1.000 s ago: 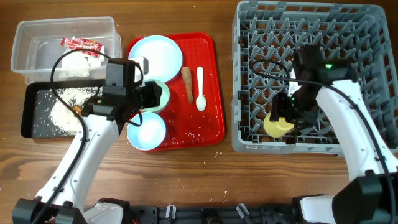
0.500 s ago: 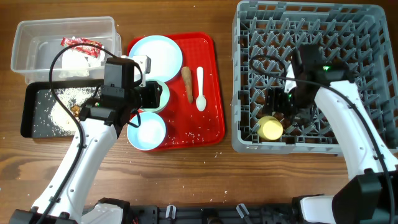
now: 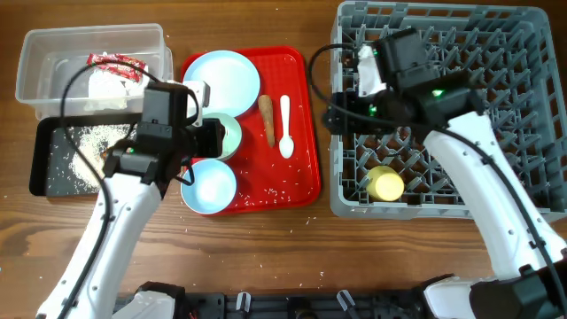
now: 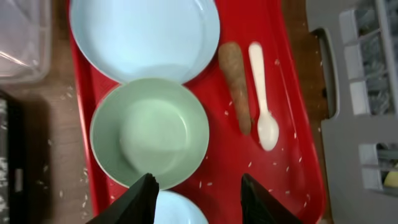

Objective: Sort waste into correct bins and load items into the dishwasher rack
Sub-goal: 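Grasp the brown root on the red tray with the left gripper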

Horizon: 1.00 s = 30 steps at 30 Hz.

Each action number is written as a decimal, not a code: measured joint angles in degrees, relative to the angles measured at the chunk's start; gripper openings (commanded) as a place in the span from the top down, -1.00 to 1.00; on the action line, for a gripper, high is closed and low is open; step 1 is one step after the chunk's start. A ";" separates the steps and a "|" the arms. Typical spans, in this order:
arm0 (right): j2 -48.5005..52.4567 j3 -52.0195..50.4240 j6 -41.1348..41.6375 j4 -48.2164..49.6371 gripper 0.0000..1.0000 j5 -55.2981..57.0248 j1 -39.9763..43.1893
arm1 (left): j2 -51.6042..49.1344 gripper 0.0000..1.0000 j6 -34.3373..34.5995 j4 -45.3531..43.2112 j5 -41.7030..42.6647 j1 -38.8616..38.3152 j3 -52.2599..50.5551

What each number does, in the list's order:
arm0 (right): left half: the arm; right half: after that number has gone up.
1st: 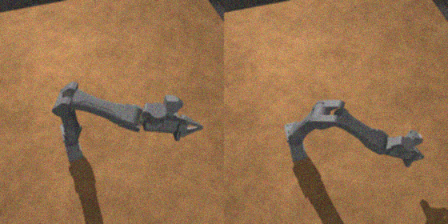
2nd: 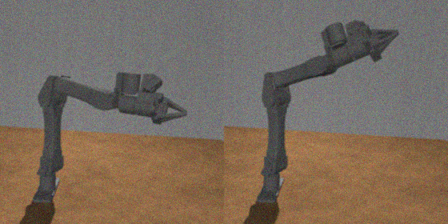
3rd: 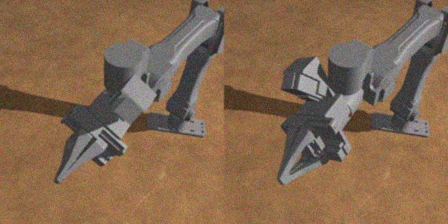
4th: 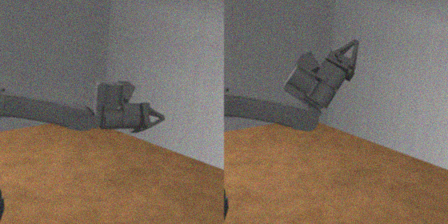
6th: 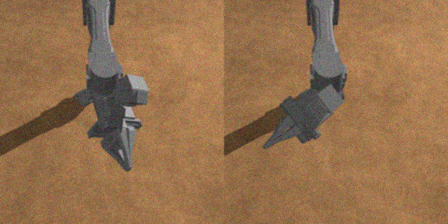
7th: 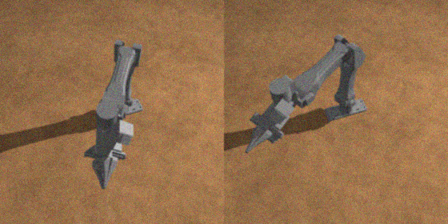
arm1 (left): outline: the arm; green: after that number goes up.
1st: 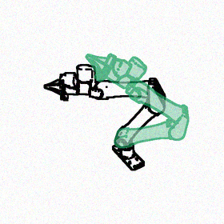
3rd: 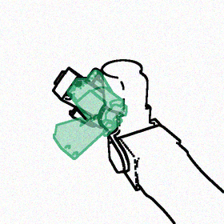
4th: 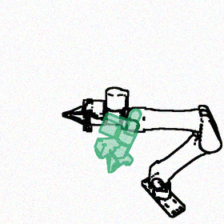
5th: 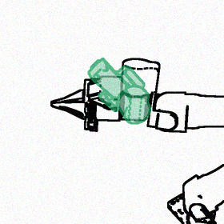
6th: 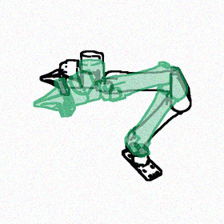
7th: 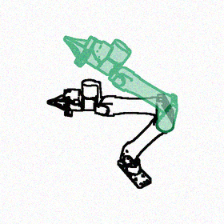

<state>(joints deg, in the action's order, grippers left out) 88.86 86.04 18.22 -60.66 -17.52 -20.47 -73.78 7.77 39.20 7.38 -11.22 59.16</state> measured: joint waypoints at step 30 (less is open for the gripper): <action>-9.42 0.24 4.44 -7.08 -1.00 7.52 9.27 | -43.78 0.02 14.47 -18.25 -17.03 -15.41 17.09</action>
<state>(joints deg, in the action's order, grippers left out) 79.44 86.28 22.65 -67.75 -10.00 -11.20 -117.56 22.24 20.95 -9.65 -26.63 76.25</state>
